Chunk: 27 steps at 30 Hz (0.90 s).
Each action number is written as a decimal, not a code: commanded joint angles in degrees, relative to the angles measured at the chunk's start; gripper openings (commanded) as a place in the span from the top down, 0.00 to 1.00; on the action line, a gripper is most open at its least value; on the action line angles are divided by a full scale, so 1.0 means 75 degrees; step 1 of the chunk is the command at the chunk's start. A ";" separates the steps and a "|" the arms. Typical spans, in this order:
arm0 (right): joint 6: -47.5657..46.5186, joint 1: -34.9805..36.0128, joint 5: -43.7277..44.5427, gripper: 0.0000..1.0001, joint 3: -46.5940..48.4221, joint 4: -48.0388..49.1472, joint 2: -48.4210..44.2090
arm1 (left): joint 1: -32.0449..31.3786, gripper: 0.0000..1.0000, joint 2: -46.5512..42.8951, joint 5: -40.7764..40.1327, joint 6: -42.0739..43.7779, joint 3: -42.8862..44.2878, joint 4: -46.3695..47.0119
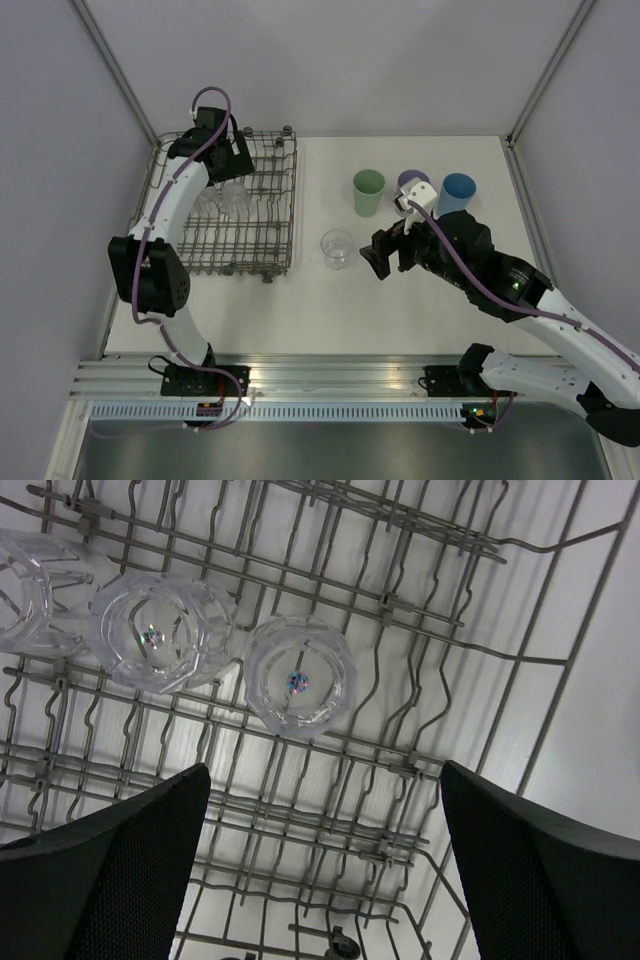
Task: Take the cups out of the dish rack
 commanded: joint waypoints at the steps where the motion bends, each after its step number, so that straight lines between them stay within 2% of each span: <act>1: 0.0043 0.0049 -0.0233 0.02 -0.0128 0.0431 -0.0122 | 0.0264 0.00 0.0571 0.0554 0.0623 0.0697 -0.0075; 4: -0.0016 0.0037 -0.0245 0.02 -0.0163 0.0301 -0.0181 | 0.0393 0.00 0.1029 0.0906 0.0870 0.1212 -0.0426; 8: -0.0005 0.0037 -0.0280 0.02 -0.0315 0.0371 -0.0286 | 0.0417 0.00 0.1826 0.0778 0.1163 0.1775 -0.0813; 21: 0.0042 0.0049 -0.0573 0.02 -0.0363 0.0430 -0.0228 | 0.0476 0.01 0.2964 0.0860 0.1491 0.2162 -0.1071; 24: 0.0042 0.0037 -0.0608 0.02 -0.0386 0.0407 -0.0251 | 0.0487 0.04 0.3058 0.0836 0.1515 0.2244 -0.1095; 27: 0.0030 0.0049 -0.0631 0.02 -0.0363 0.0383 -0.0298 | 0.0487 0.14 0.3129 0.0837 0.1515 0.2326 -0.1200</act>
